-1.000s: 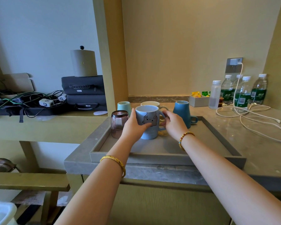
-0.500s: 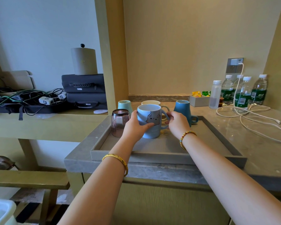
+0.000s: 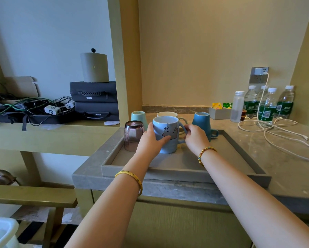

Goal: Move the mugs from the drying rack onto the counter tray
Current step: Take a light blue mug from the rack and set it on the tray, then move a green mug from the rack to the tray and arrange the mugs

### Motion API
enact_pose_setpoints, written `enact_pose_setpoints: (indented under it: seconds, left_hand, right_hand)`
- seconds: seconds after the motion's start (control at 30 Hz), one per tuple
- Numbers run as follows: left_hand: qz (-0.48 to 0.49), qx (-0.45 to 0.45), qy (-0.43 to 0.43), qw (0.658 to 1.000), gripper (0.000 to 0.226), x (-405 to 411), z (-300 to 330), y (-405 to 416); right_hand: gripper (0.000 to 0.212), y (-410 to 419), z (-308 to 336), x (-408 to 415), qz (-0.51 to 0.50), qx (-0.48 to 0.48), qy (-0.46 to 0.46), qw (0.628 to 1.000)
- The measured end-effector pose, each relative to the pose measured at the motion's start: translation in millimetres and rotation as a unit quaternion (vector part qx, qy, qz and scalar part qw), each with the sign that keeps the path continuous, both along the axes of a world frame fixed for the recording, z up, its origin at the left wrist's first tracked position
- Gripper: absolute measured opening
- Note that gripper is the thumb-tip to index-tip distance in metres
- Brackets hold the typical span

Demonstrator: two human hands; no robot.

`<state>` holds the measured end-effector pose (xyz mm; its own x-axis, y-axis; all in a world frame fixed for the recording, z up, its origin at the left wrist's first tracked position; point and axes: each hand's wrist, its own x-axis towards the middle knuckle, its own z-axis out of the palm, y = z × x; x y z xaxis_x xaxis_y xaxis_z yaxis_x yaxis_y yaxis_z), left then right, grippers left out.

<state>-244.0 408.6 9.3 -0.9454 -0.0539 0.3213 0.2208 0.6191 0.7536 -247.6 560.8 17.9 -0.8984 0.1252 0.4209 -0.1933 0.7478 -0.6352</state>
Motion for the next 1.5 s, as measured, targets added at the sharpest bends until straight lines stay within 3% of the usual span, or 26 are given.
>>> enact_pose_setpoints:
  seconds: [0.1, 0.23, 0.4, 0.6, 0.83, 1.17, 1.33, 1.5]
  left_hand:
    - [0.038, -0.030, 0.032, 0.998, 0.070, 4, 2, 3]
    - [0.086, -0.059, 0.151, 0.983, 0.048, 21, 9, 3]
    - [0.062, -0.067, 0.250, 0.964, 0.031, 51, 24, -30]
    - [0.149, -0.036, 0.286, 0.946, 0.027, 94, 37, -126]
    - [0.259, -0.102, 0.224, 0.934, 0.026, 175, 6, -265]
    - [0.432, -0.078, 0.029, 0.898, 0.018, 286, -77, -443]
    - [0.400, -0.094, -0.072, 0.909, 0.019, 299, -121, -480]
    - [0.361, -0.135, -0.214, 0.898, 0.031, 295, -156, -499]
  right_hand:
    - [0.030, 0, 0, 1, -0.027, 0.019, 0.019, 0.999]
    - [0.030, -3, 5, 10, -0.047, 0.076, 0.101, 0.991]
    - [0.025, -37, 16, 30, 0.005, 0.132, 0.212, 0.968]
    - [0.021, -134, 22, 68, 0.120, 0.096, 0.294, 0.943]
    - [0.024, -284, -24, 121, 0.269, 0.103, 0.273, 0.918]
    - [0.027, -458, -108, 182, 0.461, 0.165, 0.092, 0.867]
    - [0.031, -494, -139, 182, 0.472, 0.226, -0.063, 0.850]
    - [0.034, -514, -156, 177, 0.472, 0.288, -0.121, 0.824]
